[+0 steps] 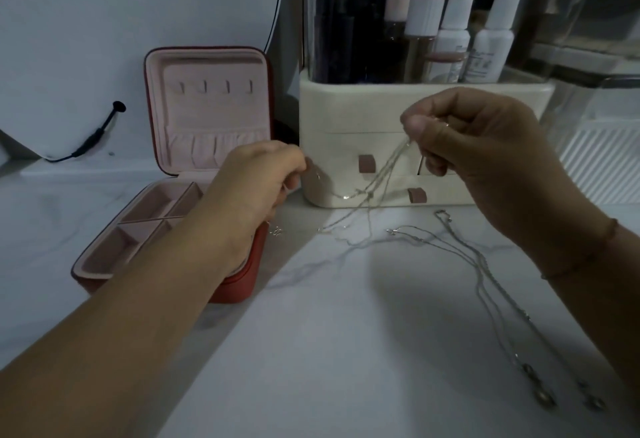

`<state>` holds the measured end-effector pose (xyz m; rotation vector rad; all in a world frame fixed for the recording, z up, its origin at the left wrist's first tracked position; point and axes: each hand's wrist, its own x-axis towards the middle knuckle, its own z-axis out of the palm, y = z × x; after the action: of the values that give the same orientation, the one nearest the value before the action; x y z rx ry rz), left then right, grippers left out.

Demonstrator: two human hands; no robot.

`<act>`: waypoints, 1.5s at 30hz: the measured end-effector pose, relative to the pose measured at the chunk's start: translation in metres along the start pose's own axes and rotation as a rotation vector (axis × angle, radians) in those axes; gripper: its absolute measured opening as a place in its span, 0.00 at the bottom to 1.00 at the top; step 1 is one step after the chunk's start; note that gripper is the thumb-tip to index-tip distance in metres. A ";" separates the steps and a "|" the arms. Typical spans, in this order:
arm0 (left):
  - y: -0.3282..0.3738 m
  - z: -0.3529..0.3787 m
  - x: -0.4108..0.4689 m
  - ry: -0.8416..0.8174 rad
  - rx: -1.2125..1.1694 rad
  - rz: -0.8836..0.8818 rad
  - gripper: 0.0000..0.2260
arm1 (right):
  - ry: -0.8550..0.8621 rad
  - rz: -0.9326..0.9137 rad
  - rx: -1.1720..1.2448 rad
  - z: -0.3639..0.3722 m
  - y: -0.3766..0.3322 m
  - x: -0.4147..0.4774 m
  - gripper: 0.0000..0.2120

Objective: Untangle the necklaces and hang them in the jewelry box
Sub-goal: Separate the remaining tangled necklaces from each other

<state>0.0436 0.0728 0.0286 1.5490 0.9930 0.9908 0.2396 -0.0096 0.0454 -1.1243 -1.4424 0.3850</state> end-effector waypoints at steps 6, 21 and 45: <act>-0.006 0.007 -0.010 -0.004 0.304 0.163 0.04 | -0.213 0.082 0.083 0.006 0.002 -0.002 0.04; -0.003 0.018 -0.022 -0.410 -0.255 -0.092 0.10 | -0.361 0.165 0.081 0.011 0.000 -0.007 0.08; -0.011 0.024 -0.019 -0.342 -0.131 -0.074 0.05 | -0.354 0.325 0.105 0.017 0.008 -0.008 0.04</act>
<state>0.0584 0.0493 0.0121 1.4987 0.7258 0.6950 0.2261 -0.0064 0.0306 -1.2498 -1.5215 0.9159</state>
